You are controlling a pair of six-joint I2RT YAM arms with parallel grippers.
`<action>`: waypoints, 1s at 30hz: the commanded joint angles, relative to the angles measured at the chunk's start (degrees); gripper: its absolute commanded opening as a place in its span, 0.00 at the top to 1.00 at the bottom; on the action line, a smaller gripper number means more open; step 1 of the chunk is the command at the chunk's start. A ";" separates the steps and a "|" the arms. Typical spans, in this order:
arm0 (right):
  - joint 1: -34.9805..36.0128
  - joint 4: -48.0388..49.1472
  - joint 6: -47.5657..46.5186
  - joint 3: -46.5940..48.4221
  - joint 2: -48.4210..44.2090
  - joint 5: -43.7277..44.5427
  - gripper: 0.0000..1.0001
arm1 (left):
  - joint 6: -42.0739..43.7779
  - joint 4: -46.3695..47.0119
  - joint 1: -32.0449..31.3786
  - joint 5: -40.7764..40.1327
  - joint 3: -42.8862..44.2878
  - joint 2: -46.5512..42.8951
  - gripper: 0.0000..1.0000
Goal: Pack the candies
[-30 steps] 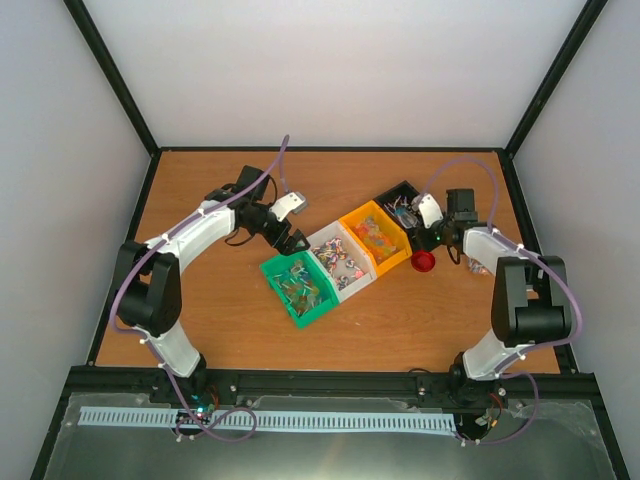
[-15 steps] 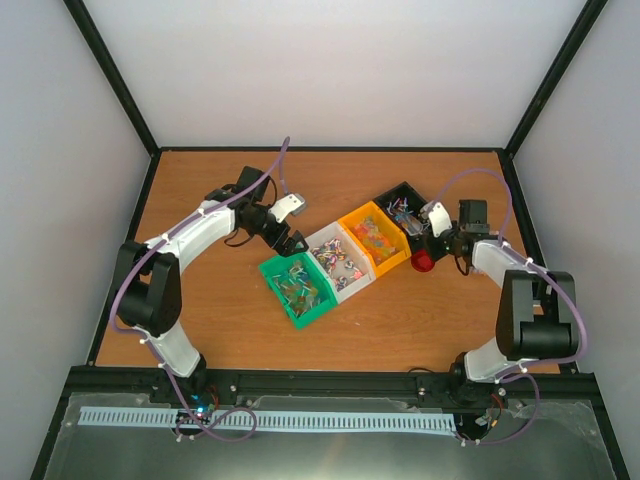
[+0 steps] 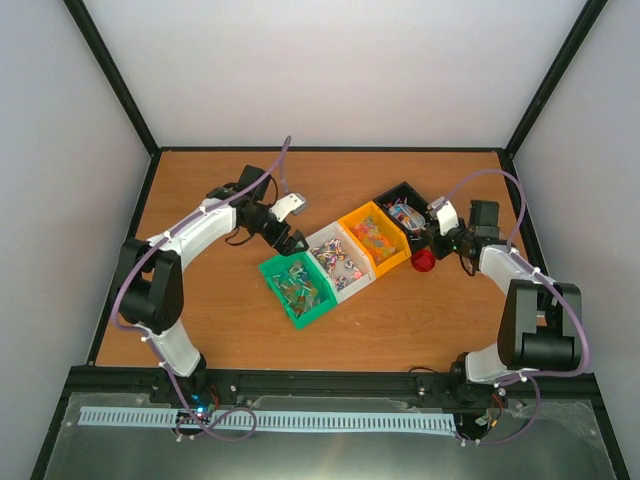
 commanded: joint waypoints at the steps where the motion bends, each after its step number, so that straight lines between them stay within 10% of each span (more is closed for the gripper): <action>1: -0.65 2.01 -1.38 0.02 -1.62 -4.06 0.97 | -0.43 -1.23 0.21 -0.13 2.86 0.70 0.00; 30: -11.46 -10.99 -7.19 9.52 -5.29 -25.89 0.97 | 0.62 -3.77 0.25 0.14 3.70 0.03 0.00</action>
